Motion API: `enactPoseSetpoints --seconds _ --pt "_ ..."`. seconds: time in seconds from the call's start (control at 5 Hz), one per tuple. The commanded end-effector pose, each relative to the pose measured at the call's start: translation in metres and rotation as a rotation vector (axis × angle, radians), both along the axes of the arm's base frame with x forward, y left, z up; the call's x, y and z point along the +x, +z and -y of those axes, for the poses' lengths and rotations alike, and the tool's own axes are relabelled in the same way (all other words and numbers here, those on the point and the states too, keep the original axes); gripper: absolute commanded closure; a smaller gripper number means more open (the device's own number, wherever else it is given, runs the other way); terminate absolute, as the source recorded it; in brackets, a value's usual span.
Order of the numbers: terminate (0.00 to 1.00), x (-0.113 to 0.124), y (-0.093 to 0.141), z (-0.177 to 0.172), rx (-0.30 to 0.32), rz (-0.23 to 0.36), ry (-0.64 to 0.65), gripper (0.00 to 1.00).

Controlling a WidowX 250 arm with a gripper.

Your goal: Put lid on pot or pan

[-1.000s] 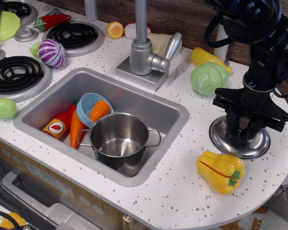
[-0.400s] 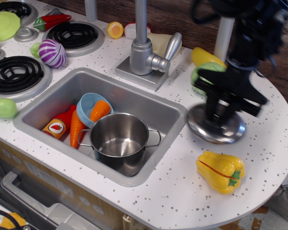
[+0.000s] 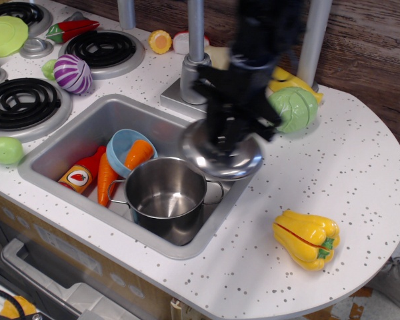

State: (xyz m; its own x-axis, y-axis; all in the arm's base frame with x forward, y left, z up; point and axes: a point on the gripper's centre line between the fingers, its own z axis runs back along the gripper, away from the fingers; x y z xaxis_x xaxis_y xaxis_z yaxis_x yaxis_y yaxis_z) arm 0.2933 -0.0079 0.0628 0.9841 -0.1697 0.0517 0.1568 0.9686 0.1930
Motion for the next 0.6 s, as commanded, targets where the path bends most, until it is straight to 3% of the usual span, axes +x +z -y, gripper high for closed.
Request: enactPoseSetpoints --seconds 0.0,0.4 --pt "0.0 -0.028 -0.004 -0.041 0.028 0.082 -0.024 1.0" --pt "0.0 -0.034 -0.042 -0.052 -0.065 0.135 -0.009 1.0"
